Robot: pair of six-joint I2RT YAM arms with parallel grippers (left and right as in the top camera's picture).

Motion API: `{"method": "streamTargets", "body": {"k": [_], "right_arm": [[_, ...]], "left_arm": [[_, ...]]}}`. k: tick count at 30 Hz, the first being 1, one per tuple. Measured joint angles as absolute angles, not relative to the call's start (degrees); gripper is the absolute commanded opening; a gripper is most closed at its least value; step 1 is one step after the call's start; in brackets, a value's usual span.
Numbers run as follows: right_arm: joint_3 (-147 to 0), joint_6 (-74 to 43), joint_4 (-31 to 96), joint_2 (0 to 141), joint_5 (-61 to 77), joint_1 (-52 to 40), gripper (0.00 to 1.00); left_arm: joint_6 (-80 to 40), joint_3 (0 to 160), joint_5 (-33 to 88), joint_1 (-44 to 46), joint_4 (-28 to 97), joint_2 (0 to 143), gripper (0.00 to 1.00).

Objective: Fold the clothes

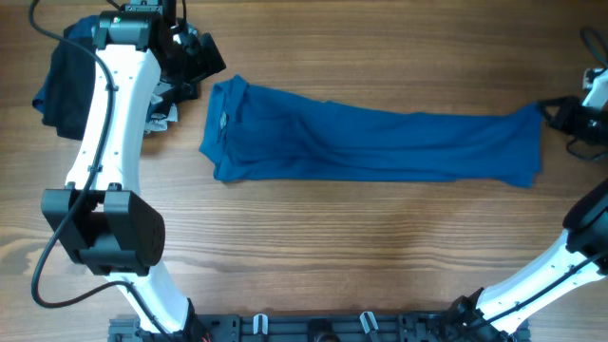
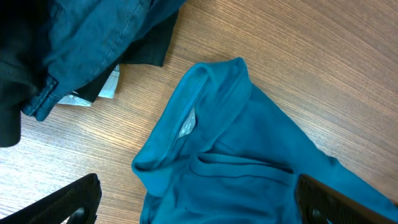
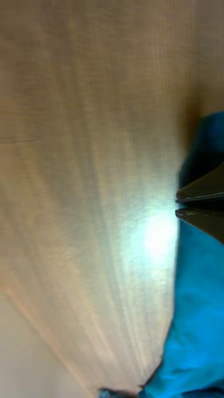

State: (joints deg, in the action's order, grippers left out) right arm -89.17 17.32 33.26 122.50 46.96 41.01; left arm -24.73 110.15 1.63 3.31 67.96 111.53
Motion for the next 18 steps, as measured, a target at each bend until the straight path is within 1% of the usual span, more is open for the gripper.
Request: {"method": "streamTargets", "body": {"k": [6, 10, 12, 15, 18], "right_arm": [[-89.32, 16.53, 29.41, 122.50, 44.69, 39.51, 0.04], [-89.43, 16.10, 29.67, 122.48, 42.35, 36.88, 0.04], [-89.86, 15.07, 31.90, 122.32, 43.99, 36.51, 0.04], [-90.56, 11.84, 43.00, 118.80, 42.68, 36.64, 0.04], [-91.29, 5.98, 51.99, 114.30, 33.23, 36.62, 0.04]], "left_arm": [[-24.73, 110.15, 1.63, 3.31, 67.99, 111.53, 1.00], [-24.73, 110.15, 1.63, 3.31, 67.96, 111.53, 1.00], [-24.73, 110.15, 1.63, 3.31, 67.99, 111.53, 1.00], [-24.73, 110.15, 1.63, 3.31, 67.96, 111.53, 1.00], [-24.73, 110.15, 1.63, 3.31, 67.96, 111.53, 1.00]]}}
